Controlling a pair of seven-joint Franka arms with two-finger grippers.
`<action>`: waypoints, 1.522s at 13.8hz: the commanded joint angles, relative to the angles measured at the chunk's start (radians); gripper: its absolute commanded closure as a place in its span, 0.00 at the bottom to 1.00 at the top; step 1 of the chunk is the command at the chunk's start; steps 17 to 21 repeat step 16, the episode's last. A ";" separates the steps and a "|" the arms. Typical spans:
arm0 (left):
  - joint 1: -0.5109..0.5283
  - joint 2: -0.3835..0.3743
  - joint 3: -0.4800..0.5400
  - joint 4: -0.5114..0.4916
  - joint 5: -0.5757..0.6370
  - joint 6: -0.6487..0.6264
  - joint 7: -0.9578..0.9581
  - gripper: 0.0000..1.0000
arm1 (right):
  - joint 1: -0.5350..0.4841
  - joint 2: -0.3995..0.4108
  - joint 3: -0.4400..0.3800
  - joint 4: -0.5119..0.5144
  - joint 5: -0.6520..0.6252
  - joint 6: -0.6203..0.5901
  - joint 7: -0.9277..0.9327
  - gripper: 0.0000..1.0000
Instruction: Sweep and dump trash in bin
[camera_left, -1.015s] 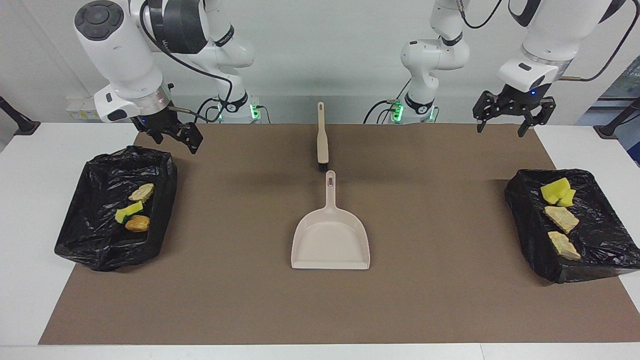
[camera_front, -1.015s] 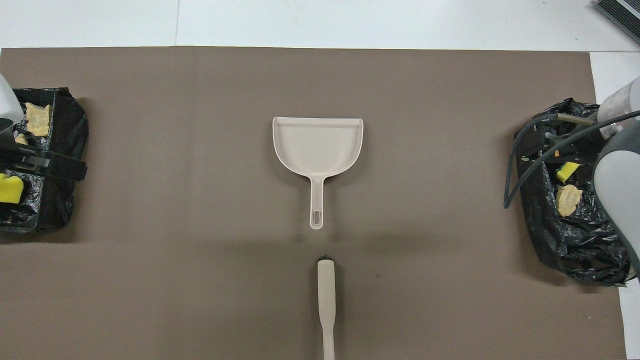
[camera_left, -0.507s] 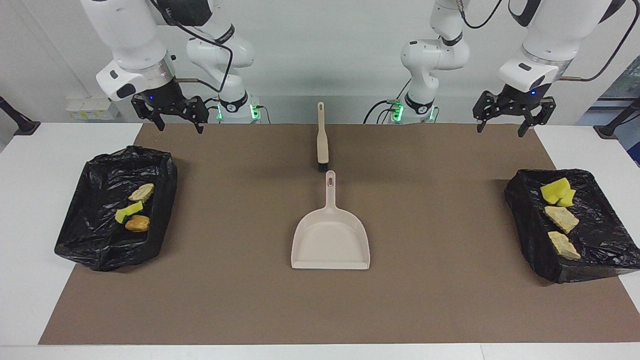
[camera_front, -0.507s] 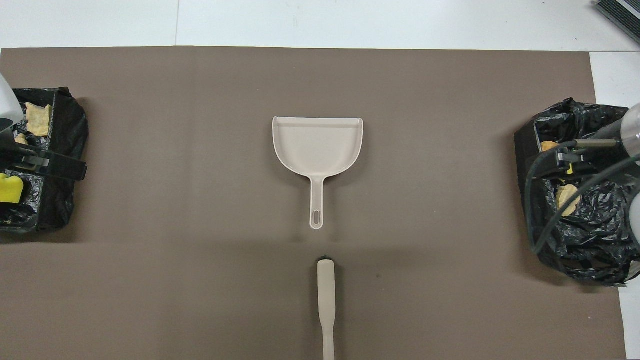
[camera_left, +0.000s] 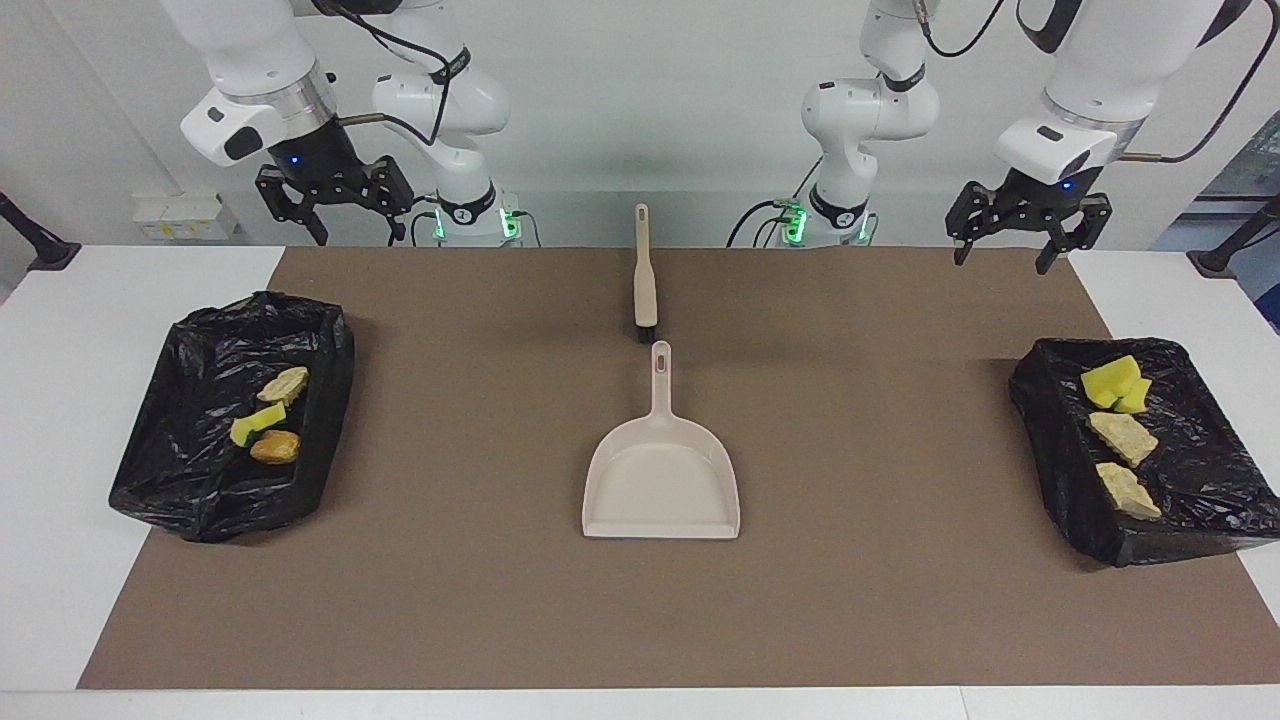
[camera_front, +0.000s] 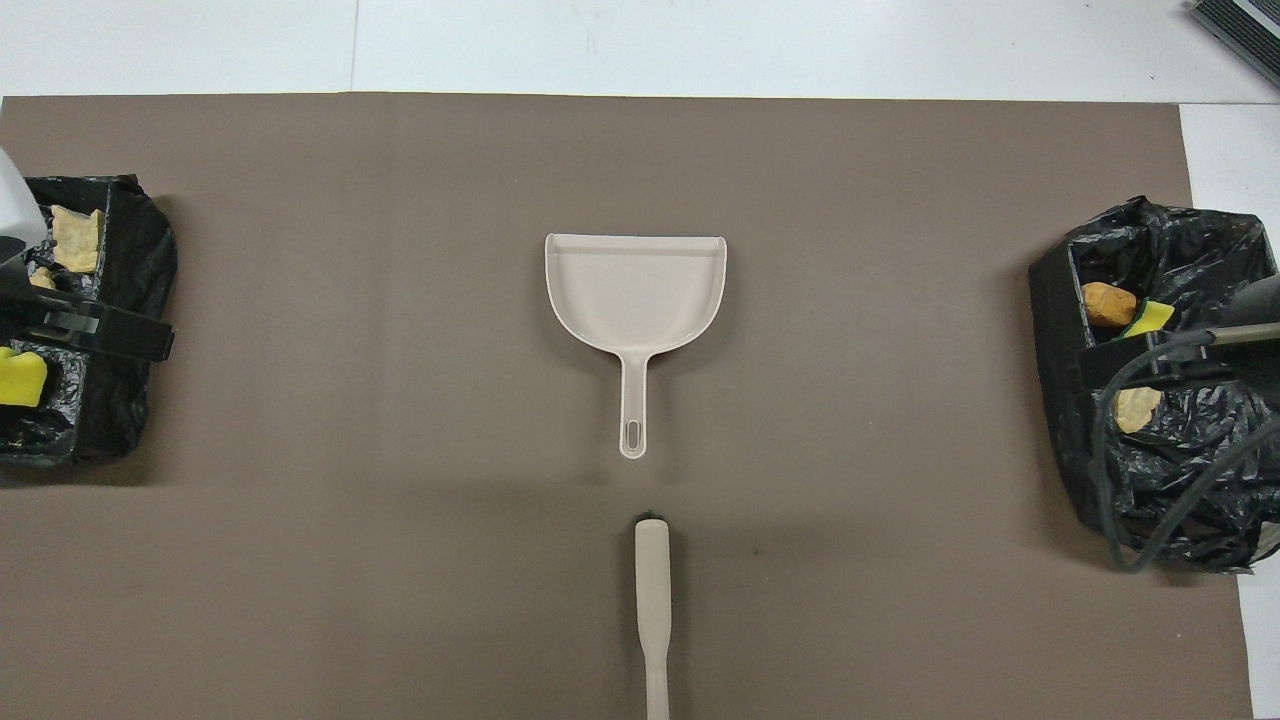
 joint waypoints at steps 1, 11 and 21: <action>-0.014 -0.009 0.013 0.005 0.015 -0.017 0.007 0.00 | 0.005 0.036 -0.007 0.055 -0.005 -0.022 -0.025 0.00; -0.014 -0.009 0.013 0.005 0.015 -0.017 0.007 0.00 | -0.010 0.079 -0.007 0.076 -0.063 0.019 -0.018 0.00; -0.014 -0.009 0.012 0.005 0.015 -0.017 0.007 0.00 | -0.009 0.077 -0.007 0.074 -0.075 0.027 -0.015 0.00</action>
